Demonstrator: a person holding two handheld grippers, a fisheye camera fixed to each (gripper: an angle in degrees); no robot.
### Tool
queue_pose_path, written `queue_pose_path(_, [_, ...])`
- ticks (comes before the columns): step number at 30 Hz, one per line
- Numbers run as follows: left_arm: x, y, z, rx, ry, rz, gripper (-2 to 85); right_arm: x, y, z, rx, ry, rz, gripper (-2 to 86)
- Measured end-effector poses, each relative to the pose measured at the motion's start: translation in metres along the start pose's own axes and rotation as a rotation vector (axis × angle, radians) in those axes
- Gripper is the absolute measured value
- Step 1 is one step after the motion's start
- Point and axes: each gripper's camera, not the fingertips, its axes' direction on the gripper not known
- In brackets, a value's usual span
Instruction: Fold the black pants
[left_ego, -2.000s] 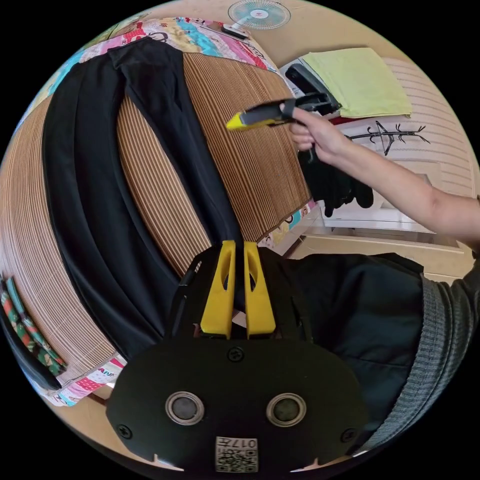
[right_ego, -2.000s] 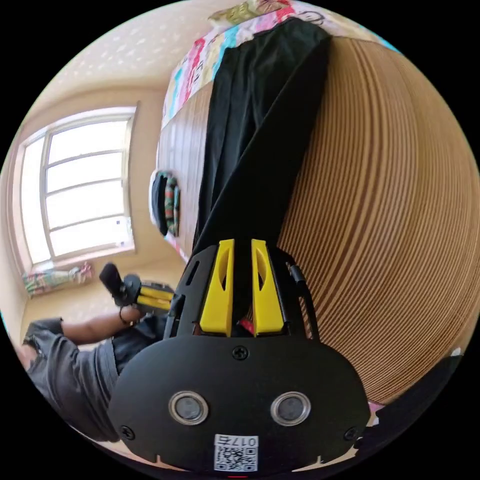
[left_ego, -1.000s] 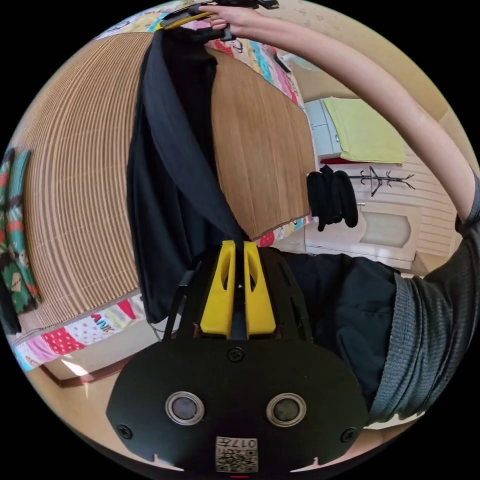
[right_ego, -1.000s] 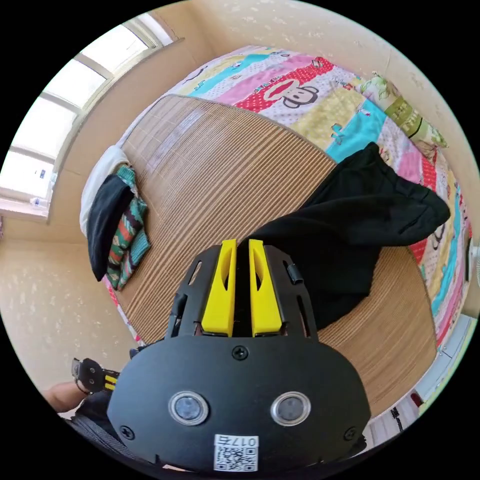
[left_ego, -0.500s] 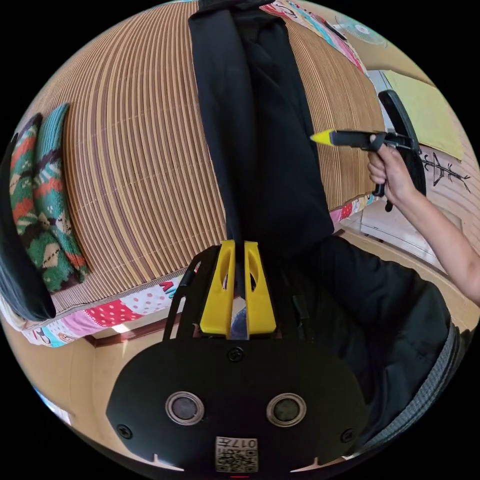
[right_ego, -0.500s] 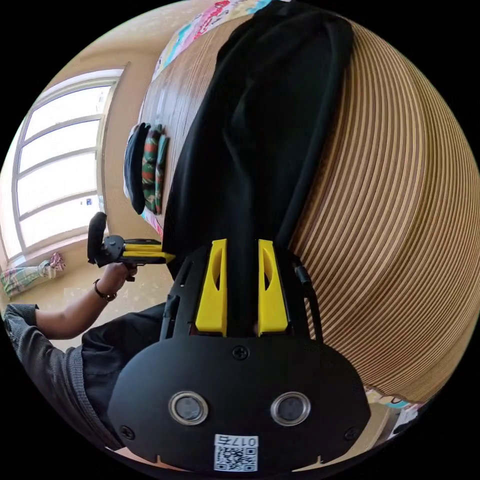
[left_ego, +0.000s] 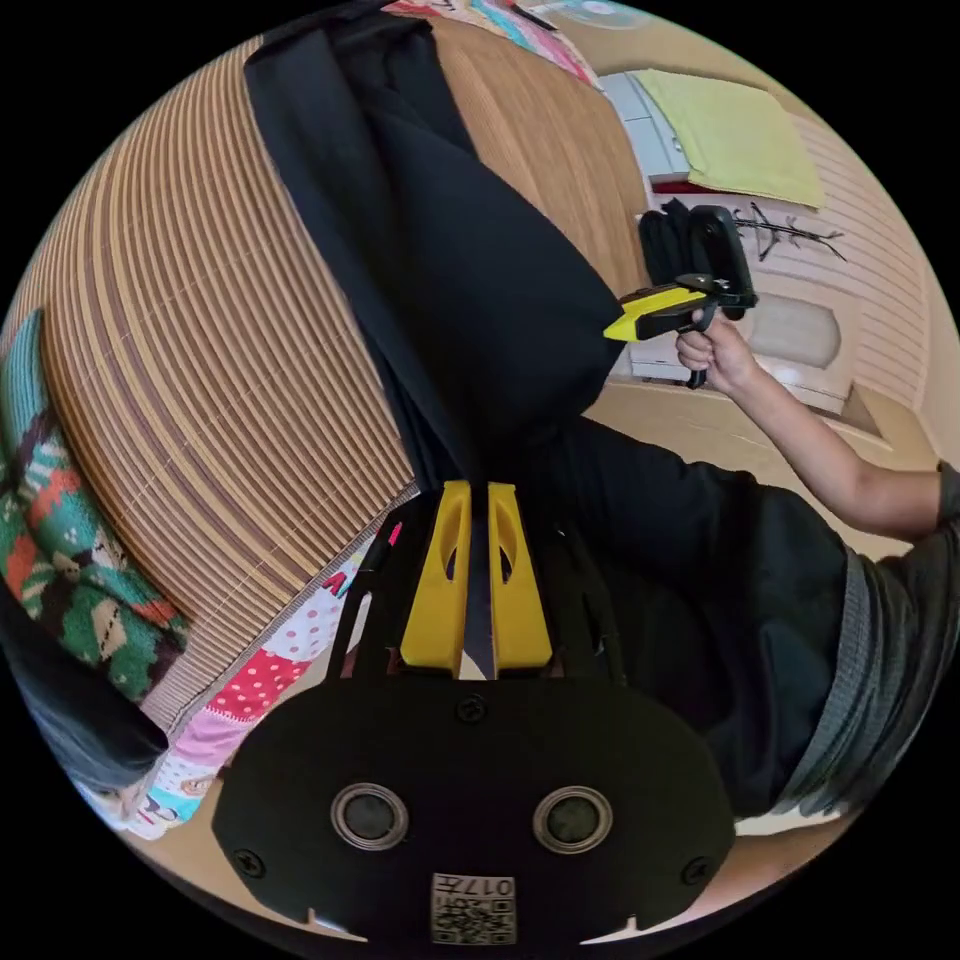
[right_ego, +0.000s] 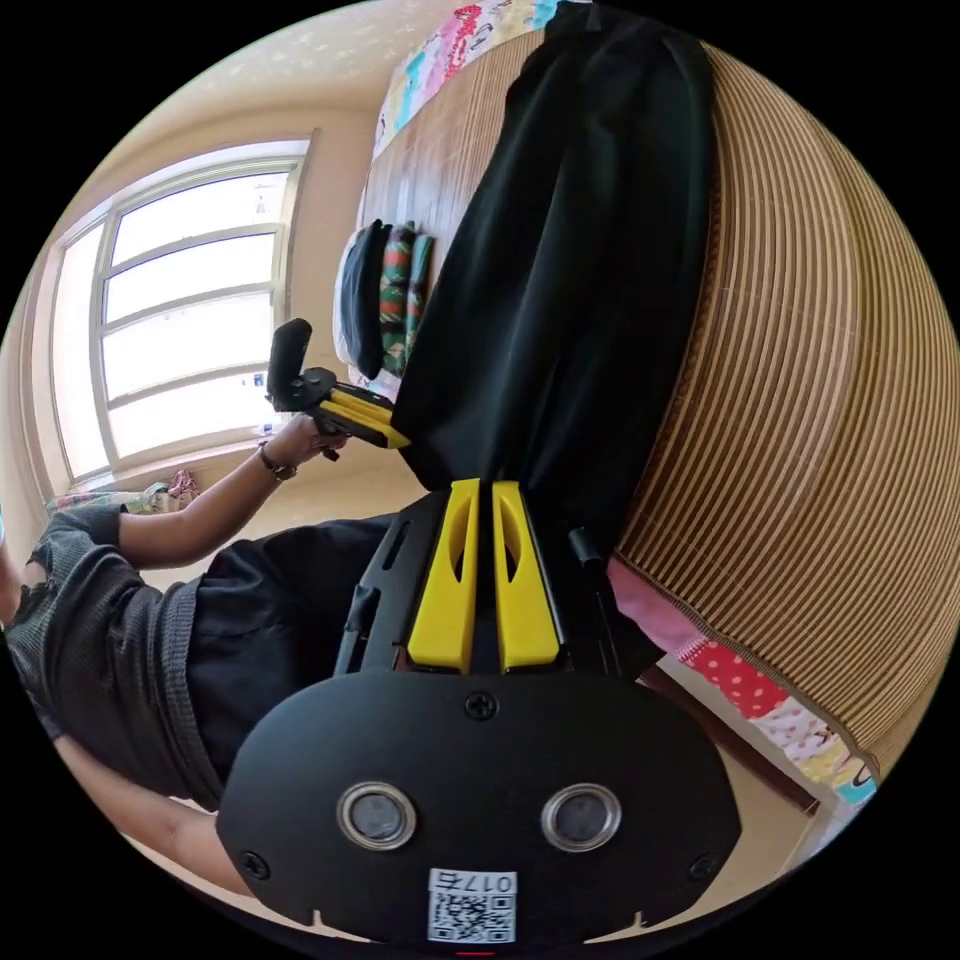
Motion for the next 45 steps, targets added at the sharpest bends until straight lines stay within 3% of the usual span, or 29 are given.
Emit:
queue_pose_path(3, [-0.014,0.013,-0.014,0.097,0.151,-0.019,2.7,-0.02,0.034,-0.025,0.067,0.044,0.009,2.6])
queue_pose_path(5, [-0.02,0.018,-0.016,0.145,0.157,-0.04,2.6,-0.025,0.047,-0.027,0.076,0.133,0.035,2.6])
queue_pose_path(11, [-0.022,0.009,0.021,0.065,-0.059,-0.184,2.0,0.019,0.034,0.026,-0.033,0.317,0.217,2.4])
queue_pose_path(18, [-0.018,-0.008,0.047,-0.072,-0.247,-0.319,3.5,0.06,0.049,0.042,-0.034,0.215,0.434,2.5])
queue_pose_path(23, [-0.015,-0.011,0.028,-0.116,-0.311,-0.285,6.0,0.067,0.067,-0.026,0.128,0.137,0.484,2.5])
queue_pose_path(27, [-0.017,-0.005,-0.005,-0.022,-0.281,-0.273,6.5,0.075,0.05,-0.083,0.234,0.123,0.447,2.9])
queue_pose_path(33, [-0.016,-0.014,-0.041,0.12,-0.246,-0.281,6.5,0.088,-0.049,-0.161,0.328,0.161,0.363,5.2])
queue_pose_path(41, [0.001,-0.042,-0.042,0.186,-0.179,-0.265,5.8,0.103,-0.229,-0.251,0.649,-0.022,0.321,15.4])
queue_pose_path(45, [0.018,-0.054,-0.045,0.224,-0.183,-0.226,5.2,0.11,-0.296,-0.274,0.698,-0.054,0.289,16.8])
